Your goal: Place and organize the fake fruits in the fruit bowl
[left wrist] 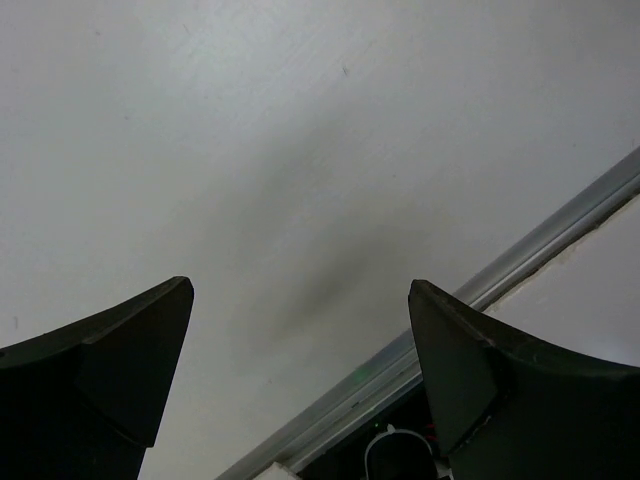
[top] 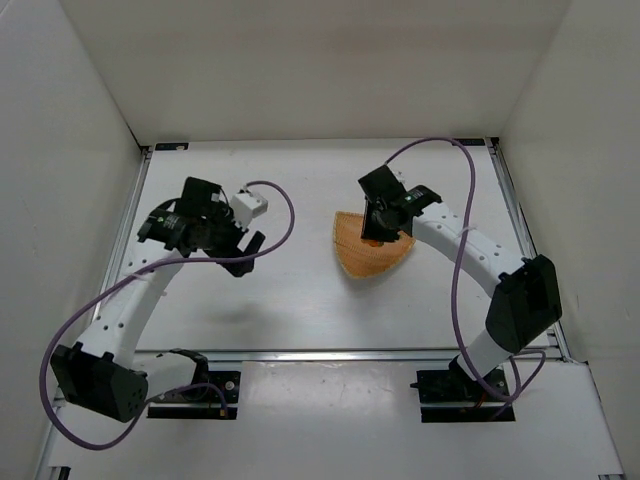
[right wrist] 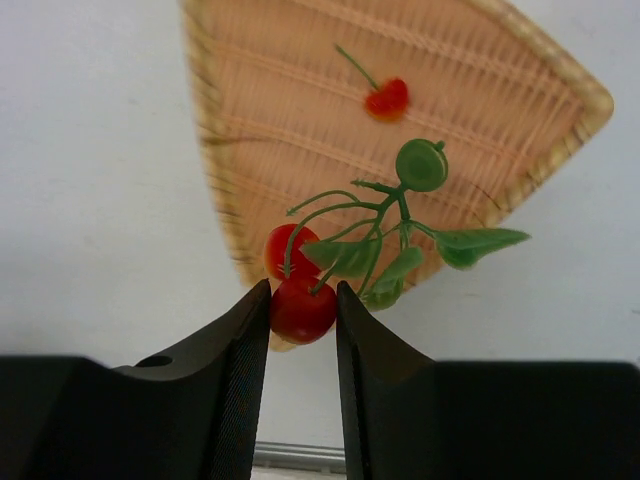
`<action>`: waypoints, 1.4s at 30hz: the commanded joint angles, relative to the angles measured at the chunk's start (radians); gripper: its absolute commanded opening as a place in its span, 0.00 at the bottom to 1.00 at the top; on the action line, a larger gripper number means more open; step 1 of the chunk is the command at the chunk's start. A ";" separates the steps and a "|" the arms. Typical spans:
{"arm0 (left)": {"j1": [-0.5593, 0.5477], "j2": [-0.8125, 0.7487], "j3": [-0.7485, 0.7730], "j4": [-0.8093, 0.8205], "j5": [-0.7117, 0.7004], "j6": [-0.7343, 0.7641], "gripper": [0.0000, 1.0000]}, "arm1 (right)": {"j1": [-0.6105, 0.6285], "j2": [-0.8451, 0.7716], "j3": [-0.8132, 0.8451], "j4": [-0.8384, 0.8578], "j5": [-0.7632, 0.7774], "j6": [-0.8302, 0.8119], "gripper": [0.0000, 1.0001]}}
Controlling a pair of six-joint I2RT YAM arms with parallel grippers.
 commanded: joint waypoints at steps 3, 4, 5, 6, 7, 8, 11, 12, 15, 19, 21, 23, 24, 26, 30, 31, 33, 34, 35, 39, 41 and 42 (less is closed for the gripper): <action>-0.115 0.016 -0.051 0.032 -0.078 -0.010 1.00 | -0.061 0.031 -0.042 -0.002 -0.039 -0.001 0.06; -0.155 0.026 -0.063 0.044 -0.106 -0.010 1.00 | -0.061 0.031 -0.042 -0.002 -0.051 -0.001 0.13; -0.175 0.026 -0.063 0.044 -0.115 -0.010 1.00 | -0.073 0.046 -0.042 -0.002 -0.060 -0.001 0.19; -0.194 0.039 -0.079 0.055 -0.124 -0.010 1.00 | -0.084 0.058 -0.042 -0.002 -0.070 -0.001 0.27; -0.212 0.052 -0.088 0.055 -0.133 -0.010 1.00 | -0.084 0.058 -0.042 -0.002 -0.082 -0.001 0.49; -0.246 0.052 -0.106 0.065 -0.155 -0.010 1.00 | -0.084 0.058 -0.018 -0.002 -0.082 -0.001 0.56; -0.293 0.082 -0.137 0.085 -0.173 -0.019 1.00 | -0.084 0.045 0.002 -0.028 -0.056 -0.020 0.76; -0.294 0.092 -0.137 0.094 -0.173 -0.031 1.00 | -0.084 0.034 0.017 -0.028 -0.044 -0.021 0.80; -0.306 0.102 -0.148 0.105 -0.173 -0.041 1.00 | -0.102 -0.032 0.039 -0.070 -0.012 -0.021 0.90; -0.306 0.102 -0.148 0.105 -0.196 -0.041 1.00 | -0.148 -0.171 0.030 -0.103 0.050 0.001 0.97; -0.306 0.102 -0.175 0.127 -0.239 -0.041 1.00 | -0.206 -0.273 -0.011 -0.132 0.061 0.010 1.00; -0.306 0.091 -0.206 0.174 -0.299 -0.041 1.00 | -0.298 -0.369 -0.062 -0.158 0.061 0.010 1.00; -0.306 0.091 -0.250 0.199 -0.395 -0.056 1.00 | -0.335 -0.398 -0.084 -0.169 0.030 0.000 1.00; -0.306 0.091 -0.299 0.246 -0.503 -0.074 1.00 | -0.444 -0.469 -0.131 -0.203 0.018 -0.001 1.00; -0.251 0.205 -0.364 0.302 -0.705 -0.178 1.00 | -0.614 -0.589 -0.280 -0.265 -0.056 -0.019 1.00; -0.219 0.224 -0.364 0.312 -0.724 -0.243 1.00 | -0.662 -0.648 -0.312 -0.265 -0.071 -0.030 1.00; -0.191 0.238 -0.364 0.312 -0.733 -0.260 1.00 | -0.715 -0.705 -0.396 -0.265 -0.082 -0.039 1.00; -0.165 0.238 -0.364 0.312 -0.759 -0.272 1.00 | -0.731 -0.753 -0.419 -0.265 -0.093 -0.048 1.00; -0.153 0.229 -0.364 0.325 -0.759 -0.272 1.00 | -0.745 -0.774 -0.458 -0.265 -0.093 -0.048 1.00; -0.090 0.198 -0.340 0.325 -0.727 -0.294 1.00 | -0.765 -0.843 -0.518 -0.287 -0.102 -0.060 1.00; -0.070 0.189 -0.340 0.325 -0.709 -0.294 1.00 | -0.765 -0.854 -0.538 -0.288 -0.111 -0.060 1.00; -0.056 0.189 -0.340 0.325 -0.709 -0.294 1.00 | -0.765 -0.865 -0.550 -0.288 -0.111 -0.060 1.00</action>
